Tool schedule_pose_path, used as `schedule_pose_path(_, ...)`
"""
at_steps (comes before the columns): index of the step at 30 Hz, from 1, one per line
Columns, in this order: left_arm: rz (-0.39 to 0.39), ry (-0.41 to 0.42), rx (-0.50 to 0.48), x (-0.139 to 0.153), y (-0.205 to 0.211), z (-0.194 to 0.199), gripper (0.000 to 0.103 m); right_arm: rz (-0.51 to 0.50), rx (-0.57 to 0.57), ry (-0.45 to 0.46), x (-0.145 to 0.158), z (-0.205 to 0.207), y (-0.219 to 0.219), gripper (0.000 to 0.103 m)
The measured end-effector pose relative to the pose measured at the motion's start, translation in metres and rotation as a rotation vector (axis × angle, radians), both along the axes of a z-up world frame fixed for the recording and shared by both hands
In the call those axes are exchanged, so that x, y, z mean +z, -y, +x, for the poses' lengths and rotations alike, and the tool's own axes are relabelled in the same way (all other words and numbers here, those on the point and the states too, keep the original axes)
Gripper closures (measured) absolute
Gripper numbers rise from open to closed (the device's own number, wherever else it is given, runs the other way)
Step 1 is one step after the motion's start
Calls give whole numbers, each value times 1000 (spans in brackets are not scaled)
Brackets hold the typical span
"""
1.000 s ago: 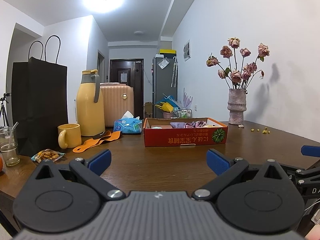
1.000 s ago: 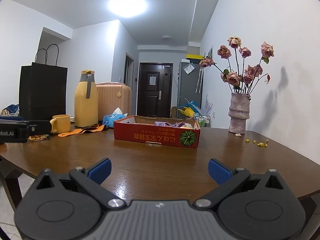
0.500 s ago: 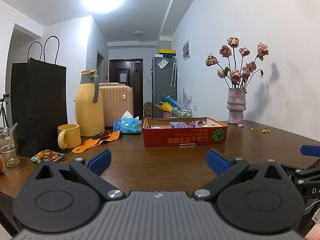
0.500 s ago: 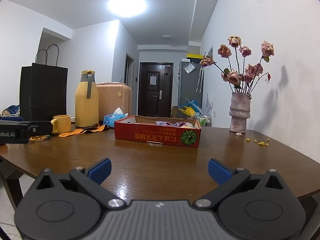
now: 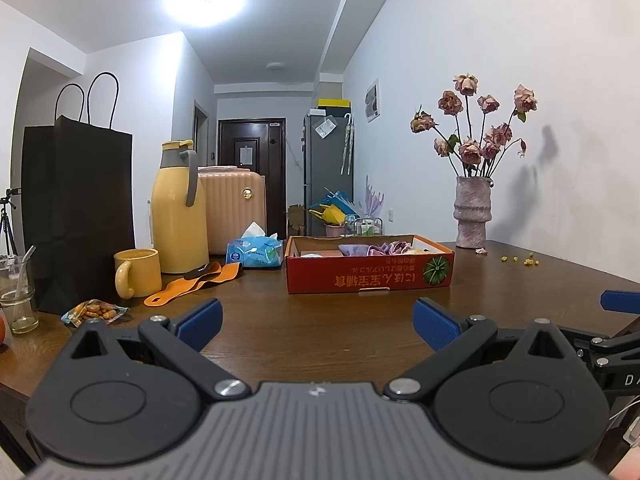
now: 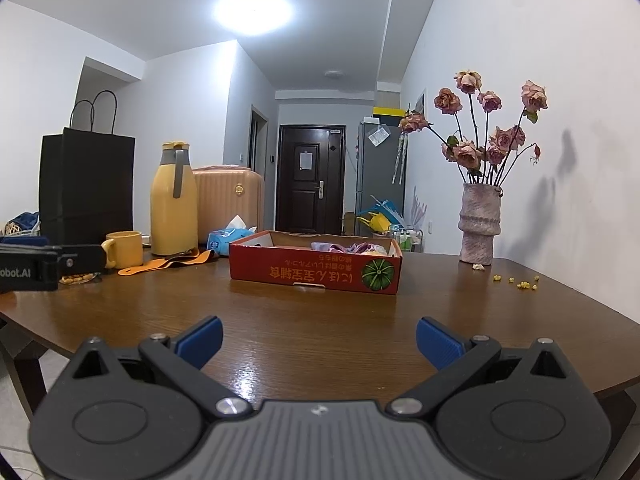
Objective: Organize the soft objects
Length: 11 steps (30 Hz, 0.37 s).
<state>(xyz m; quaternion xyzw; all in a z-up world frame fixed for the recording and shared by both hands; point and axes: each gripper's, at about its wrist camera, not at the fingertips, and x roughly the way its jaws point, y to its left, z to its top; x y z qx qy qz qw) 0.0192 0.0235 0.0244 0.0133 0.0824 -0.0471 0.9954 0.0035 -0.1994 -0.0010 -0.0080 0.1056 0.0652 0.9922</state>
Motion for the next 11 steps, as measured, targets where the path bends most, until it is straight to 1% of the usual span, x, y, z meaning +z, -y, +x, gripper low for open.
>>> schedule_pose_path(8,-15,30,-9,0,-1,-6,0,-5,6,4,0,-1,-1,0)
schedule_pose_path(11,-18,29,-19,0,-1,-8,0,-4,4,5,-1,-2,-1,0)
